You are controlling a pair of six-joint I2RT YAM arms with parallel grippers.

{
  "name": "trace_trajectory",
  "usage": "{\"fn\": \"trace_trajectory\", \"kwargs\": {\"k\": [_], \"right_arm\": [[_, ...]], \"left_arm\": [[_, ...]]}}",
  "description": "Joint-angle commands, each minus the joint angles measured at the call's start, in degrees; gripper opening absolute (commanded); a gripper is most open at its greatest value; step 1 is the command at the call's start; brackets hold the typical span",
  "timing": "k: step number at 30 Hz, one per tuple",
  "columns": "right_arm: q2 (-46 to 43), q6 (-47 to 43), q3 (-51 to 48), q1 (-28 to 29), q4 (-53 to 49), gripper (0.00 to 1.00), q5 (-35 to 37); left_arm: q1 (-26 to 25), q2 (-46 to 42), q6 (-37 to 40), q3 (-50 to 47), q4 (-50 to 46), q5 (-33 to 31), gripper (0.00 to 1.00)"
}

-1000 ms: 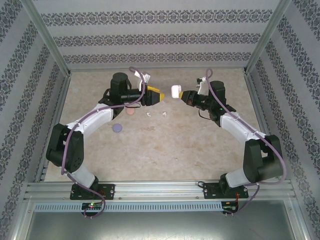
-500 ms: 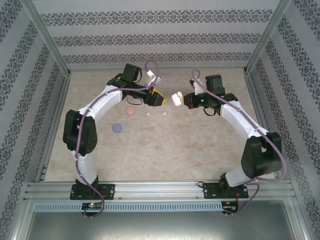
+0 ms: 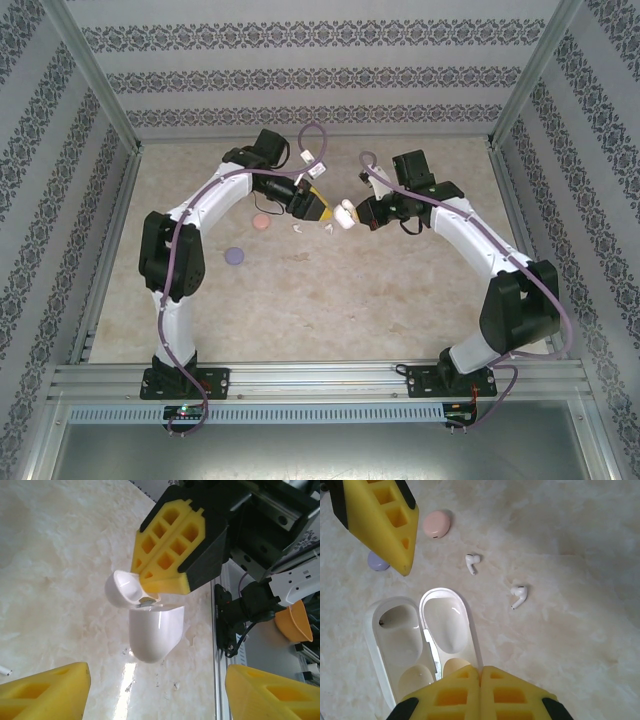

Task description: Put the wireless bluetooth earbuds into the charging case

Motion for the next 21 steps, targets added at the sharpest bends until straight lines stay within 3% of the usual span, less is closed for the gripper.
{"fn": "trace_trajectory", "kwargs": {"k": [1, 10, 21], "right_arm": [[1.0, -1.0, 2.3, 1.1, -0.5, 0.00, -1.5], [2.1, -0.4, 4.2, 2.9, -0.4, 0.00, -2.2], [2.6, -0.1, 4.6, 3.4, -0.2, 0.00, -2.5]], "left_arm": [[-1.2, 2.1, 3.9, 2.8, -4.8, 2.2, 0.70], [-2.3, 3.8, 4.8, 4.2, -6.1, 2.5, 0.69], [-2.4, 4.7, 5.9, 5.5, -7.6, 4.1, 0.55]]}}
